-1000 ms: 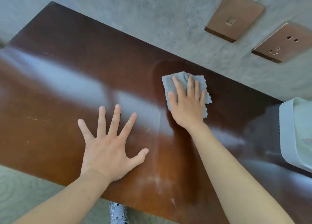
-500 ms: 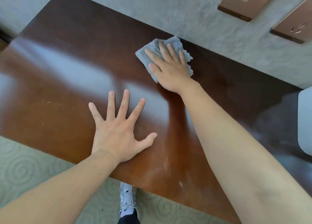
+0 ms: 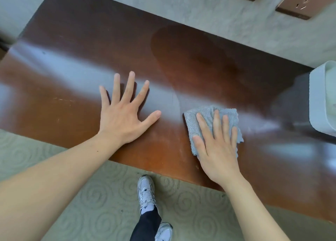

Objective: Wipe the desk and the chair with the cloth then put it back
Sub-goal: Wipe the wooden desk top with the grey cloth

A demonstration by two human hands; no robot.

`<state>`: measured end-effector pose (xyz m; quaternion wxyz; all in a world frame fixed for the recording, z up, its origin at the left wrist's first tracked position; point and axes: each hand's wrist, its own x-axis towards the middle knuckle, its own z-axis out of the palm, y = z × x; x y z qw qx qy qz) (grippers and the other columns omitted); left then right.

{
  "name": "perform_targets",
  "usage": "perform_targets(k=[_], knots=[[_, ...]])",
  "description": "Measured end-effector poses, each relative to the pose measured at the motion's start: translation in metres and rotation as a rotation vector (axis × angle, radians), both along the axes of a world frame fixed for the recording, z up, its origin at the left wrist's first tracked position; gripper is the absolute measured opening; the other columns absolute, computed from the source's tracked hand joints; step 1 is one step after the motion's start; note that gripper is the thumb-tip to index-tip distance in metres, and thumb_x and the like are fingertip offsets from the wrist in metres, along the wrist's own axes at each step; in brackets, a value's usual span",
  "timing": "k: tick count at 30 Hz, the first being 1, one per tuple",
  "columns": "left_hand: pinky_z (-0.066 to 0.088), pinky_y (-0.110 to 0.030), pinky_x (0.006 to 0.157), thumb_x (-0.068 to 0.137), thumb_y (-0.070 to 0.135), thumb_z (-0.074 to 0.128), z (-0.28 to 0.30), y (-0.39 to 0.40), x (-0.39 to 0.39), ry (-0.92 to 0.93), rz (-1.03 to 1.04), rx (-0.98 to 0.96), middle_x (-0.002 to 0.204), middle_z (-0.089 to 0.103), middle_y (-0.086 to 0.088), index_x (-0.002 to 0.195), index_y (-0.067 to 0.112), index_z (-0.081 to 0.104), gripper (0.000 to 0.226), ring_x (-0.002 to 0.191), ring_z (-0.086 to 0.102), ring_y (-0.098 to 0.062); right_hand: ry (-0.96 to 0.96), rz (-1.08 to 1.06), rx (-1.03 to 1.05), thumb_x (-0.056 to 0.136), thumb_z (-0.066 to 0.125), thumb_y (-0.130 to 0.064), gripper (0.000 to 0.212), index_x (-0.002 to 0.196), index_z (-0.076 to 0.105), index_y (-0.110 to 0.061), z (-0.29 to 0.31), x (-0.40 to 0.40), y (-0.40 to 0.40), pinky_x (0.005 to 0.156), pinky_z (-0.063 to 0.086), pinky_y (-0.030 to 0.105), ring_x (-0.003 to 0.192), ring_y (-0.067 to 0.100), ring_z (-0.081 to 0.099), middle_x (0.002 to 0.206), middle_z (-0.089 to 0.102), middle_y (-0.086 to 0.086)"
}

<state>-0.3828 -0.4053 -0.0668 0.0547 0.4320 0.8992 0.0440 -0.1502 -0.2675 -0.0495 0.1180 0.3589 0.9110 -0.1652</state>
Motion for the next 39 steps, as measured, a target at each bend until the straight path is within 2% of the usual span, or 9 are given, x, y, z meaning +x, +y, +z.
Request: perform_targets(k=[2,6,11,17,21,27,32,36,39], knots=[[0.003,-0.07,0.117,0.088,0.086,0.011,0.001,0.001,-0.024,0.066,-0.033,-0.02,0.17,-0.005,-0.005,0.16,0.038,0.011,0.086,0.154,-0.011,-0.039,-0.003,-0.06,-0.053,0.097,-0.003,-0.06,0.056,0.151,-0.014,-0.051,0.003,0.017,-0.021,0.119,-0.017,0.05,0.144,0.017,-0.037,0.16,-0.034,-0.009],[0.001,-0.073,0.116,0.085,0.089,0.006,-0.005,0.012,-0.051,0.042,0.021,-0.065,0.17,-0.008,-0.003,0.158,0.044,-0.001,0.086,0.154,-0.013,-0.037,-0.043,-0.047,-0.032,0.101,0.0,-0.056,0.054,0.152,-0.017,-0.047,0.002,0.027,-0.056,0.116,-0.021,0.05,0.146,0.023,-0.035,0.16,-0.034,-0.008],[0.004,-0.079,0.109,0.083,0.09,0.005,-0.009,0.022,-0.054,0.031,0.043,-0.08,0.17,0.0,-0.001,0.157,0.048,-0.003,0.085,0.155,-0.006,-0.033,-0.008,0.096,0.039,0.105,0.009,-0.05,0.054,0.156,-0.006,-0.041,-0.01,-0.014,-0.055,0.116,-0.011,0.06,0.151,0.033,-0.02,0.167,-0.012,0.003],[0.007,-0.08,0.11,0.083,0.089,0.004,-0.008,0.021,-0.053,0.045,0.044,-0.084,0.17,-0.001,-0.002,0.157,0.046,-0.003,0.086,0.155,-0.006,-0.034,0.062,0.055,0.091,0.099,0.0,-0.053,0.058,0.15,-0.025,-0.04,-0.021,-0.111,0.003,0.118,-0.012,0.06,0.149,0.03,-0.025,0.166,-0.018,0.002],[0.007,-0.08,0.109,0.084,0.089,0.005,-0.009,0.021,-0.054,0.049,0.037,-0.082,0.17,0.001,-0.003,0.158,0.046,-0.002,0.086,0.155,-0.004,-0.034,0.067,0.028,0.149,0.102,0.008,-0.05,0.061,0.156,-0.011,-0.032,-0.023,-0.186,0.063,0.118,-0.01,0.061,0.151,0.034,-0.016,0.167,-0.011,0.006],[0.007,-0.081,0.109,0.082,0.091,0.004,-0.013,0.021,-0.056,0.061,0.042,-0.084,0.17,0.0,-0.001,0.157,0.047,-0.002,0.087,0.155,-0.005,-0.033,0.015,0.081,0.008,0.102,0.011,-0.05,0.057,0.156,-0.006,-0.041,-0.017,-0.273,0.13,0.115,-0.019,0.061,0.15,0.032,-0.023,0.166,-0.016,0.002],[0.007,-0.08,0.11,0.081,0.091,0.003,-0.012,0.021,-0.056,0.063,0.043,-0.083,0.17,-0.002,-0.001,0.157,0.047,-0.005,0.088,0.155,-0.007,-0.033,0.068,0.216,0.025,0.102,0.011,-0.047,0.054,0.154,-0.002,-0.046,-0.017,-0.234,0.108,0.117,-0.016,0.057,0.151,0.026,-0.019,0.167,-0.012,-0.002],[0.006,-0.079,0.111,0.079,0.092,0.001,-0.009,0.021,-0.054,0.059,0.05,-0.091,0.17,-0.004,0.0,0.157,0.045,-0.007,0.092,0.155,-0.009,-0.032,0.101,0.279,0.054,0.1,0.013,-0.047,0.055,0.154,-0.001,-0.046,-0.015,-0.15,0.052,0.117,-0.018,0.051,0.152,0.022,-0.017,0.168,-0.008,-0.003],[0.006,-0.078,0.111,0.079,0.092,0.0,-0.009,0.022,-0.054,0.054,0.049,-0.089,0.17,-0.005,0.0,0.157,0.044,-0.008,0.092,0.155,-0.009,-0.032,0.116,0.288,0.038,0.101,0.019,-0.048,0.057,0.156,0.006,-0.042,-0.011,-0.08,-0.002,0.119,-0.011,0.053,0.153,0.024,-0.012,0.168,-0.001,-0.002]])
